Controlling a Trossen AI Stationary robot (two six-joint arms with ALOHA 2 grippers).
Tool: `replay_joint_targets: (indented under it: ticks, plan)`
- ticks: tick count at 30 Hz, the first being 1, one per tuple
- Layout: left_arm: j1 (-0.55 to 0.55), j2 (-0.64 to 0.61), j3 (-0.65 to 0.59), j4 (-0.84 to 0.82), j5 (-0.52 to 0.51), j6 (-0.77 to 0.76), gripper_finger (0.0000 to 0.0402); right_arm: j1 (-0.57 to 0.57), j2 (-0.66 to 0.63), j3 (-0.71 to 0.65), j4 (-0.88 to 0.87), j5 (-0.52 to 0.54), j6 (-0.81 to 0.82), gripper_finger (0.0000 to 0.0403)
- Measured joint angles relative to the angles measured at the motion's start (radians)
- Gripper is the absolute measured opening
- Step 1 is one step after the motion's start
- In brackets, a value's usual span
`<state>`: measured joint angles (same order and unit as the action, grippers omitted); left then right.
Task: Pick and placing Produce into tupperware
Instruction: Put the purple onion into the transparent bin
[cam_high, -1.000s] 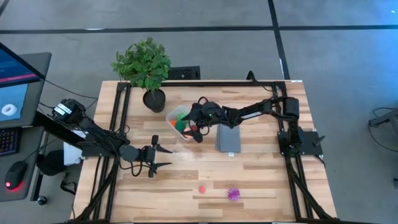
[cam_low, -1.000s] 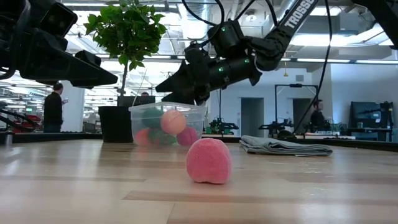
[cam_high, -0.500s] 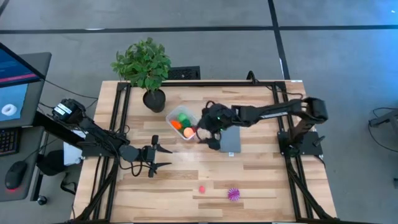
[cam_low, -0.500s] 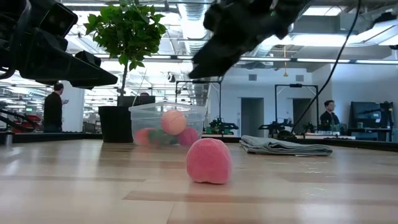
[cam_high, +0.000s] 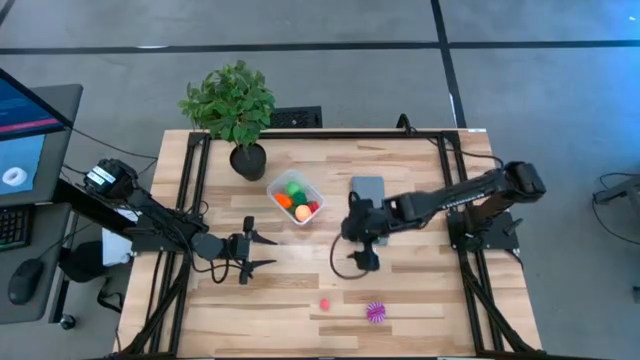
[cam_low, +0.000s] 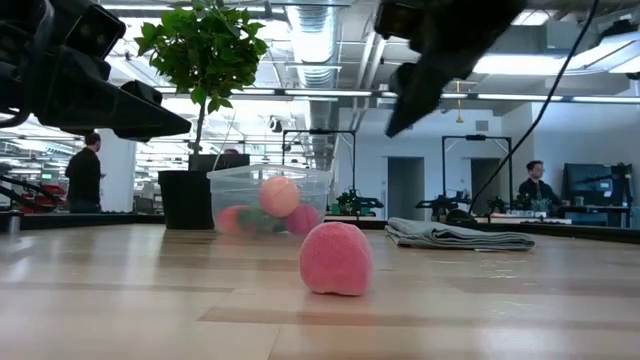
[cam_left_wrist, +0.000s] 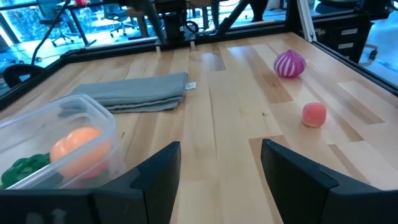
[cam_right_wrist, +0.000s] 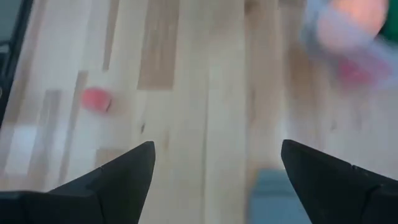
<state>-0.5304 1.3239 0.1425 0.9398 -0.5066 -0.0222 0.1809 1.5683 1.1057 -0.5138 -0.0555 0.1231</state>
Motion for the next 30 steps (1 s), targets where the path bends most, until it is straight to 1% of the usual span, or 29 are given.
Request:
replay_joint_targets:
  ticks: [6,16,20,30]
  plan:
    - [0.000,0.000,0.000,0.001,-0.003,0.019,0.0213,0.117,0.000,0.000,-0.092,0.044,0.159,0.0372]
    - [0.000,0.000,0.000,0.001,-0.004,0.037,0.0213,0.304,-0.014,0.000,-0.114,0.061,0.394,0.0372]
    - [0.000,0.000,0.000,0.007,-0.007,0.032,0.0213,0.358,-0.014,0.000,-0.115,0.071,0.447,0.0372]
    - [0.000,0.000,0.000,0.062,-0.014,0.027,0.0213,0.470,-0.011,0.000,-0.118,0.215,0.497,0.0372]
